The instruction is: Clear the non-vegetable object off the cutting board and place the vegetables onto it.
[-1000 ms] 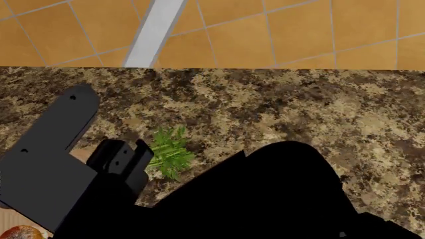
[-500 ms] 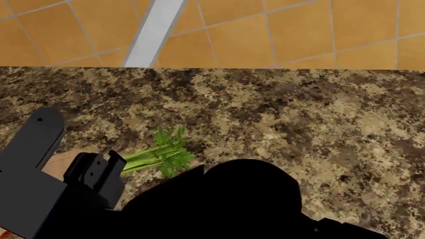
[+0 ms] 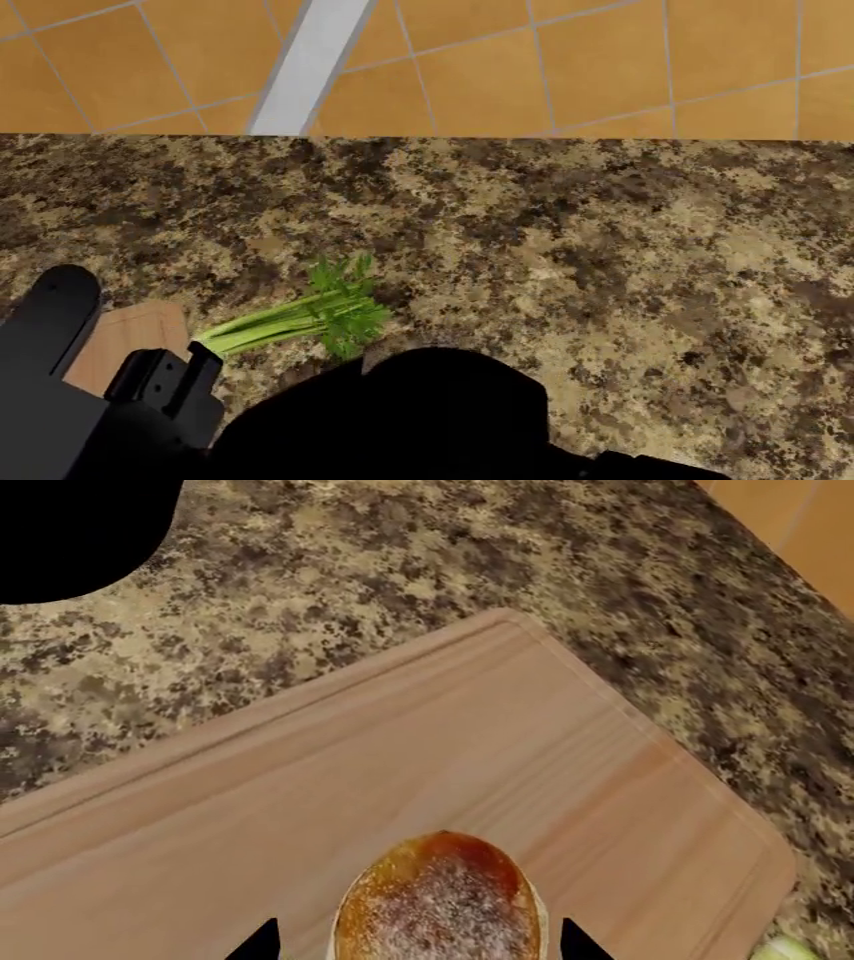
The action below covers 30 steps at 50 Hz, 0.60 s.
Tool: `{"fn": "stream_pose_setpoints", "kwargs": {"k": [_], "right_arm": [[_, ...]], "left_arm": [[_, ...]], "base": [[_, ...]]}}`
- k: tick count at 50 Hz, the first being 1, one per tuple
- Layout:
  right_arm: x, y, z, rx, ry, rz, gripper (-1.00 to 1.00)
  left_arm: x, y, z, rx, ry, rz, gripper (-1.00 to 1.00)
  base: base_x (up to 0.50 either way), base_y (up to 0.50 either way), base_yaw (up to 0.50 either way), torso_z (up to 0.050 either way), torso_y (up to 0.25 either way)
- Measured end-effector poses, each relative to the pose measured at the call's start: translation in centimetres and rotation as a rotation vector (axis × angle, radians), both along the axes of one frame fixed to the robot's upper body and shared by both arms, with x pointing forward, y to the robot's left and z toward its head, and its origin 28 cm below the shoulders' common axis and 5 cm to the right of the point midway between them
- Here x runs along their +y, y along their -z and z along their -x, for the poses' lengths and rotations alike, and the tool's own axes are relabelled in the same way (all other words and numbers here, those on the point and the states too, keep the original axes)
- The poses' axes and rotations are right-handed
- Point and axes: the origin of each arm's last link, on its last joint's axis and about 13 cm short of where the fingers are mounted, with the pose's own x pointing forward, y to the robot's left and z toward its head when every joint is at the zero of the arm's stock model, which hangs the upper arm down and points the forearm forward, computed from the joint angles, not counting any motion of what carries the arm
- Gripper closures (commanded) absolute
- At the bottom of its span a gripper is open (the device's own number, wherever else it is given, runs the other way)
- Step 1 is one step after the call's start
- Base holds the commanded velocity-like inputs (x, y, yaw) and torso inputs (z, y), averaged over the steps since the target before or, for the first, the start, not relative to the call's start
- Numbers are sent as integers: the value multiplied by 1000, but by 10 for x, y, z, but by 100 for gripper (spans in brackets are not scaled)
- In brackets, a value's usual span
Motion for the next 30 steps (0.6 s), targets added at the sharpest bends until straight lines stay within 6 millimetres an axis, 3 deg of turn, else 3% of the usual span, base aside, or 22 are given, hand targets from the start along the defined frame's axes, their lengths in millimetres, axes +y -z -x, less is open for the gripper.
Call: {"fn": "stream_pose_setpoints", "kwargs": {"k": [14,15,30], "right_arm": [[0,10,0,-2,1,31,-100],[0,11,0,-3,2,32,100],[-3,4,3,-36,20,29,100]], "left_arm": [[0,0,2,-3,0,3,-100],[0,0,2,-3,0,3,-100],[-1,-5,4,-14,3,2,-100]], "base": [[0,0,0,0,0],[0,0,0,0,0],[0,0,0,0,0]]}}
